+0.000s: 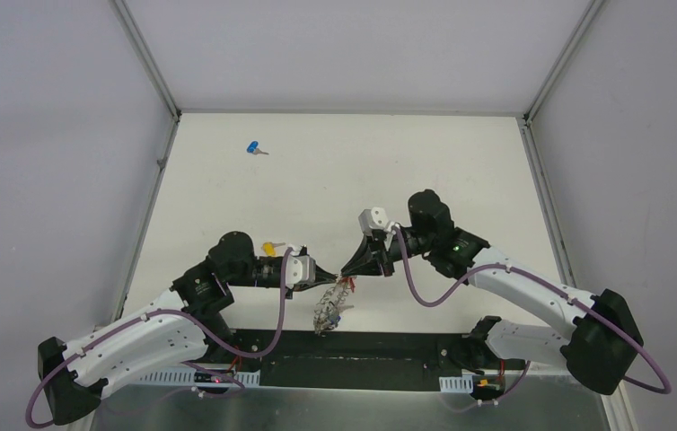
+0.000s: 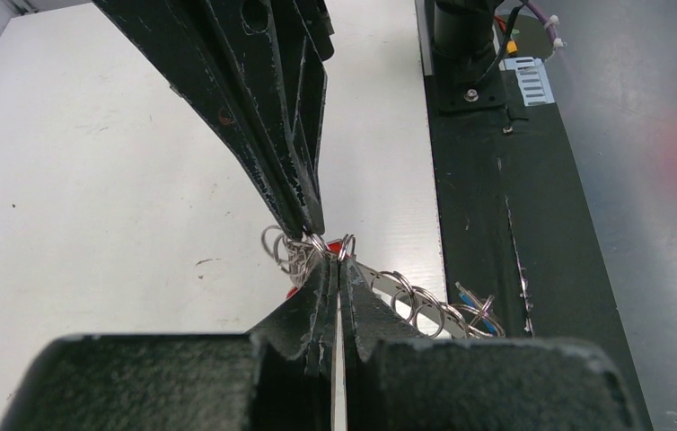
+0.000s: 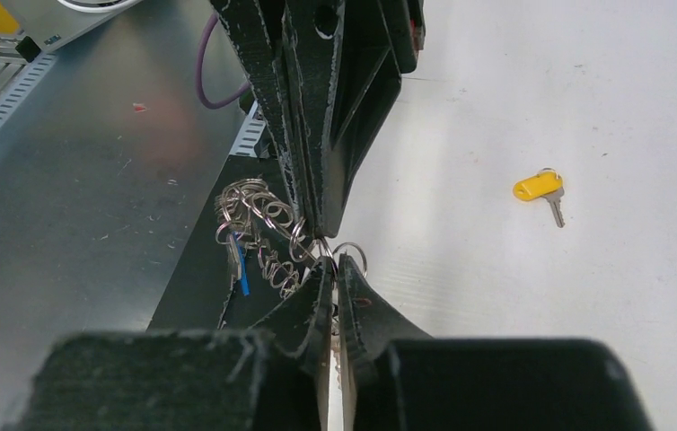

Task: Put the keys on the keyring
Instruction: Adjust the keyring.

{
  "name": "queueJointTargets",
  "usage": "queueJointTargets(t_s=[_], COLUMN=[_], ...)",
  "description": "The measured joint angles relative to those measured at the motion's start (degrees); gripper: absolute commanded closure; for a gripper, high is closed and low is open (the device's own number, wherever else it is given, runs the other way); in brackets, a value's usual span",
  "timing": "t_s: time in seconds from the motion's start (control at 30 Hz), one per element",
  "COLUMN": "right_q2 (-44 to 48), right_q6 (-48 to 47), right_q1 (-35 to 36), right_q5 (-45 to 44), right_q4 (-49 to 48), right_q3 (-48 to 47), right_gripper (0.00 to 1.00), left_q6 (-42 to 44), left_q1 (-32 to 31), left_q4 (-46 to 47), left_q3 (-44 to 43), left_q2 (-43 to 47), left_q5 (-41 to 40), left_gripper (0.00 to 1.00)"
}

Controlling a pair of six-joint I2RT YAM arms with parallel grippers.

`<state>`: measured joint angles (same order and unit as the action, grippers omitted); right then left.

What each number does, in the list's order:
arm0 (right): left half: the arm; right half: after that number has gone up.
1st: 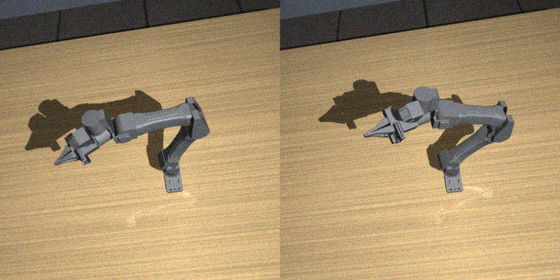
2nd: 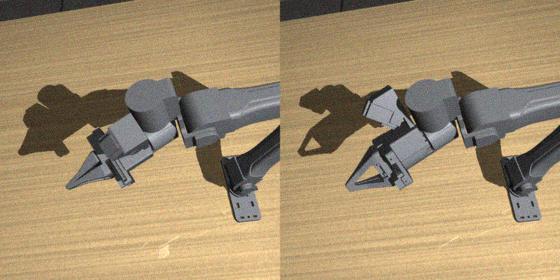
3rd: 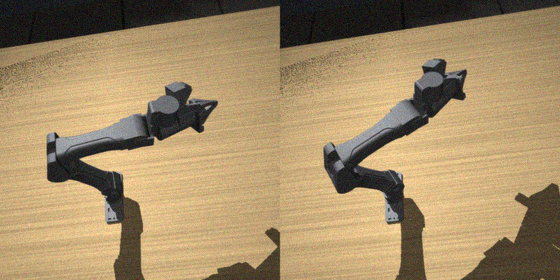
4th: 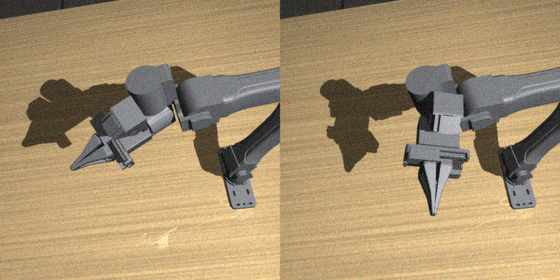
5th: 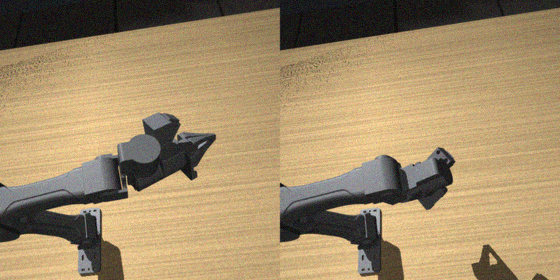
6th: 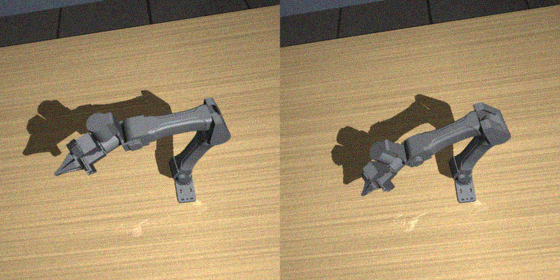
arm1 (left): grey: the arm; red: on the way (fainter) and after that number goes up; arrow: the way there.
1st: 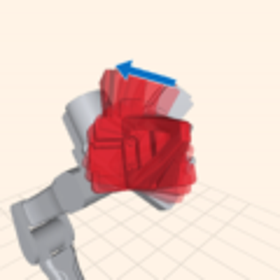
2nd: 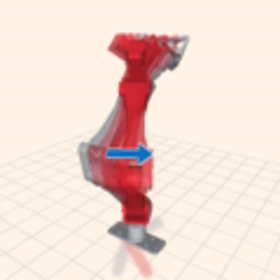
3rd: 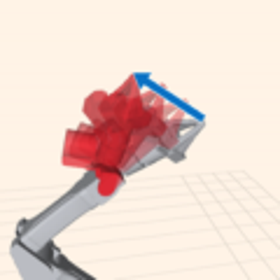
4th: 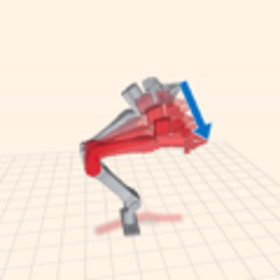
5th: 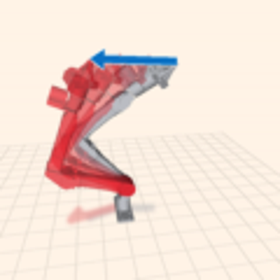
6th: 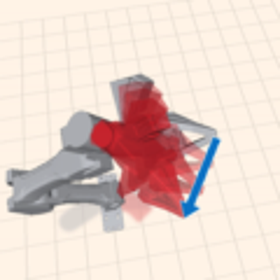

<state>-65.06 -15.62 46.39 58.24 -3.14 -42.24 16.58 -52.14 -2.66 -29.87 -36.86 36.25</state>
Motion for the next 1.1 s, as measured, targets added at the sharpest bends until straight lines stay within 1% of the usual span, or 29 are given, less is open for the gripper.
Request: queueJointTargets(t_s=[0.03,0.07,0.13,0.17,0.2,0.3,0.37,0.4,0.43,0.53,0.57,0.97,1.03,1.1], right_q2=[-0.02,-0.02,-0.02,-0.02,-0.02,-0.04,-0.11,-0.2,-0.35,-1.07,-1.31,-1.38,-0.9,-0.24], right_q6=[0.0,-0.02,-0.07,-0.17,-0.35,-0.68,-0.85,-0.94,-1.03,-1.31,-1.53,-1.81,-1.7,-1.42], right_q1=[-0.02,-0.02,-0.02,-0.02,-0.02,-0.02,-0.02,-0.02,-0.02,-0.02,-0.02,0.0,0.0,0.04], right_q5=[0.2,0.35,0.7,0.87,1.05,1.27,1.4,1.49,1.68,2.32,2.45,2.49,2.12,1.4], right_q4=[0.07,0.13,0.26,0.39,0.48,0.52,0.68,0.68,0.74,0.9,0.94,3.54,3.89,4.74], right_q3=[0.0,0.0,0.0,-0.02,-0.07,-0.31,-0.55,-0.66,-0.74,-1.05,-1.16,-2.25,-2.25,-2.27], right_gripper=[0.95,0.92,0.76,0.7,0.67,0.65,0.67,0.7,0.76,0.97,1.0,1.0,1.0,1.0], left_q6=[0.0,-0.02,0.0,0.0,0.0,0.02,0.04,0.04,0.04,0.13,0.15,0.72,0.94,1.55], left_q1=[0.0,0.0,0.0,0.0,0.0,0.0,0.0,0.0,0.0,0.0,0.0,0.0,0.0,0.0], left_q4=[-0.04,-0.04,-0.11,-0.26,-0.37,-0.57,-0.61,-0.63,-0.68,-0.79,-0.79,-1.6,-1.84,-2.47], left_q3=[0.0,0.0,0.0,0.0,0.0,0.0,0.0,0.0,0.0,0.0,0.0,0.0,0.0,-0.07], left_q2=[0.0,0.0,0.02,0.02,0.02,0.02,0.02,0.02,0.02,0.02,0.02,0.57,0.94,1.33], left_q5=[0.02,0.02,0.13,0.15,0.15,0.15,0.15,0.15,0.15,0.17,0.17,0.15,0.11,0.09], left_gripper=[1.0,1.0,1.0,1.0,1.0,1.0,1.0,1.0,1.0,1.0,1.0,1.0,0.91,0.88])
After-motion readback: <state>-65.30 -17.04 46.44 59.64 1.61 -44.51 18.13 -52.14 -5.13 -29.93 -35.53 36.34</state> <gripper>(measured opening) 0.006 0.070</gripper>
